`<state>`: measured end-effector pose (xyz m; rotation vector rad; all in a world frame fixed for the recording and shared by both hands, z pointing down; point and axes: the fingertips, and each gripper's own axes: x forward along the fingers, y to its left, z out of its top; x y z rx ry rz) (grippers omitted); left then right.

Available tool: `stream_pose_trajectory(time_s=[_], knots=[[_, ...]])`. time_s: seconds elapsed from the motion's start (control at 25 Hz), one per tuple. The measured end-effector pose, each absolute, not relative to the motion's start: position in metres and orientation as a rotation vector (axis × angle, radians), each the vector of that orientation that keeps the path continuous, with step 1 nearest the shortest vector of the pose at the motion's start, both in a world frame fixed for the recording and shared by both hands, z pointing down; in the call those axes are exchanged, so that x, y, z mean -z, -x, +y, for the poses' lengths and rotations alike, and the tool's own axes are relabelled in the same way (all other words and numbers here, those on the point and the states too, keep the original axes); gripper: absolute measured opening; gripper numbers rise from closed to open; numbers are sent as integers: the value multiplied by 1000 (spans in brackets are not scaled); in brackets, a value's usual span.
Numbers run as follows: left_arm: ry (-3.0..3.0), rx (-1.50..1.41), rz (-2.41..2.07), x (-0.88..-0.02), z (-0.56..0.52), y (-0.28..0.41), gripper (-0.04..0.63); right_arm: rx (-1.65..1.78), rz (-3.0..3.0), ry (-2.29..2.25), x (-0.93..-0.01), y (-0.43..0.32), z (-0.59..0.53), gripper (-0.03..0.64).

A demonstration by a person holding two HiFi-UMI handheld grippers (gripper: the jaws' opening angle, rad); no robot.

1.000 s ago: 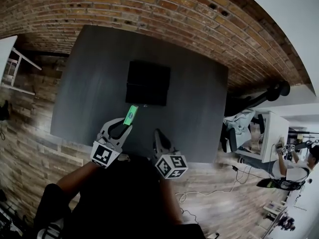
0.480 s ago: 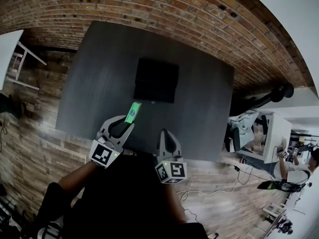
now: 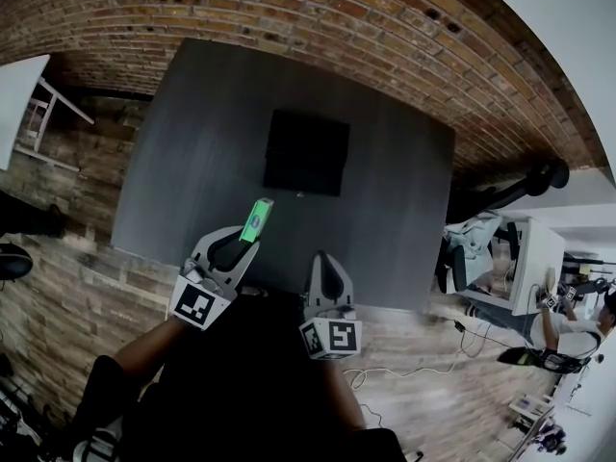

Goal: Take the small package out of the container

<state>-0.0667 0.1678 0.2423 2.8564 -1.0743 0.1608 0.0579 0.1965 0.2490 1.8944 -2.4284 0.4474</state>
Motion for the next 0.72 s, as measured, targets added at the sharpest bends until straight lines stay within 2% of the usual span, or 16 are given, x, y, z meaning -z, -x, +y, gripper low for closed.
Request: stream_pose_trajectory(time_s=[0.72], knots=[[-2849,-170,-1086,-248,173,59,114,-426,-2445,-1843,-254,-57,200,24]])
